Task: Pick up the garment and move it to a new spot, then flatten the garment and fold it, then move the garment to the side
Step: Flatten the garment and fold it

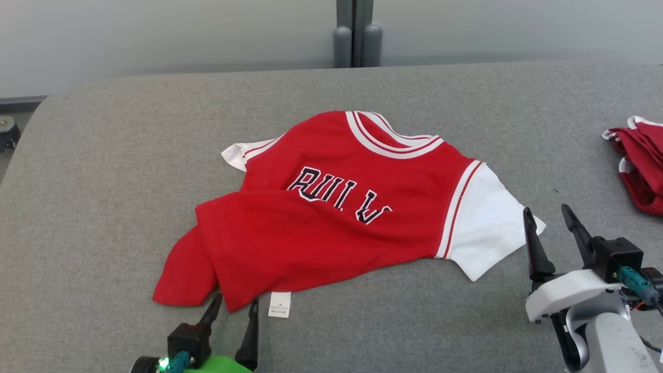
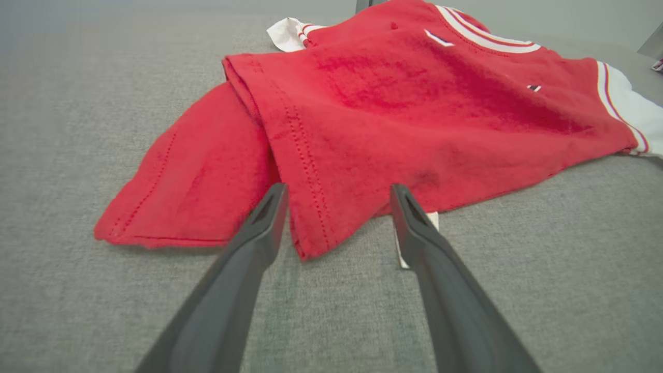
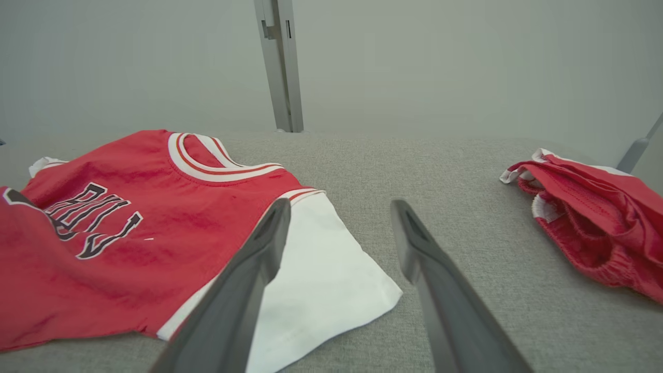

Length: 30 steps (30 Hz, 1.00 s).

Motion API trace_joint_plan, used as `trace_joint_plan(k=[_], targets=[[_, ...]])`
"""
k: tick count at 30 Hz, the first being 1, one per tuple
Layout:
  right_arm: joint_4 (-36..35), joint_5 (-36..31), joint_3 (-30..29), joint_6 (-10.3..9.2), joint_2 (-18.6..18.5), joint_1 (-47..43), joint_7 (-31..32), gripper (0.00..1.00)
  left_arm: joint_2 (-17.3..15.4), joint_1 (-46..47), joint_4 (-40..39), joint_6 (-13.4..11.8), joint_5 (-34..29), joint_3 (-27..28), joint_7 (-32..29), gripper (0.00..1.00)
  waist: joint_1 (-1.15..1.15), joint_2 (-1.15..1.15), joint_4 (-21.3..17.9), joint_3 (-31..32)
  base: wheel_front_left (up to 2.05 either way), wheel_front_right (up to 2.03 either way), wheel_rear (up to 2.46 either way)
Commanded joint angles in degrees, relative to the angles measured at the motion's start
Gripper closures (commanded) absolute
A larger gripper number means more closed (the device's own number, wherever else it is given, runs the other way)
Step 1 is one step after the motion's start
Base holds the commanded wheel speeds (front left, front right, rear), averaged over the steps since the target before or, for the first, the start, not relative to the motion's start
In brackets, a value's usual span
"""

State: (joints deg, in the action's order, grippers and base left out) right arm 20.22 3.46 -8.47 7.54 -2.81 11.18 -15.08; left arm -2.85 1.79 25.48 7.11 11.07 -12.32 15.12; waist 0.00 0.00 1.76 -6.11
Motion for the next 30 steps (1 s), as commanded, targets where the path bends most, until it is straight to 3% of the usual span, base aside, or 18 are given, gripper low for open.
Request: trace_joint_plan(k=[1,11,12,13,14,21,30], targets=[[0.22,-0.46,0.08,-0.12,-0.24,0.32,-0.09,0.00,-0.17,0.29,1.01,0.27,0.85,-0.34,0.02,0.00,0.00,0.00,-0.29,-0.66,0.00,0.00,0.00],[0.38,-0.99,0.70,-0.12,-0.24,2.08,-0.09,0.00,-0.17,3.74,6.46,0.44,4.13,-0.71,0.02,0.00,0.00,0.00,-1.06,-2.59,0.00,0.00,0.00],[0.40,-1.01,0.76,-0.12,-0.23,2.21,-0.09,0.00,-0.17,4.09,6.66,0.45,4.46,-1.03,0.01,0.11,0.00,0.00,-1.12,-2.80,0.00,0.00,0.00],[0.48,-1.04,0.77,-0.12,-0.24,2.30,-0.09,0.00,-0.17,4.44,6.52,0.45,4.87,-1.11,0.02,0.49,0.00,0.00,-1.15,-2.96,0.00,0.00,0.00],[0.65,-1.05,0.74,-0.12,-0.24,2.39,-0.09,0.00,-0.19,4.78,6.43,0.45,5.00,-1.16,0.01,1.00,0.00,0.00,-1.15,-3.14,0.00,0.00,0.00],[4.48,-1.59,0.05,-0.12,-0.22,3.53,-0.09,0.00,-0.23,5.84,2.35,0.42,5.33,0.83,0.02,1.00,0.00,0.00,-0.59,-4.00,0.00,0.00,0.00],[14.76,-2.23,-1.35,-0.12,-0.24,5.42,-0.09,0.00,-0.54,3.91,-5.45,0.42,3.46,3.60,0.01,1.00,0.00,0.00,1.67,-4.26,0.00,0.00,0.00]])
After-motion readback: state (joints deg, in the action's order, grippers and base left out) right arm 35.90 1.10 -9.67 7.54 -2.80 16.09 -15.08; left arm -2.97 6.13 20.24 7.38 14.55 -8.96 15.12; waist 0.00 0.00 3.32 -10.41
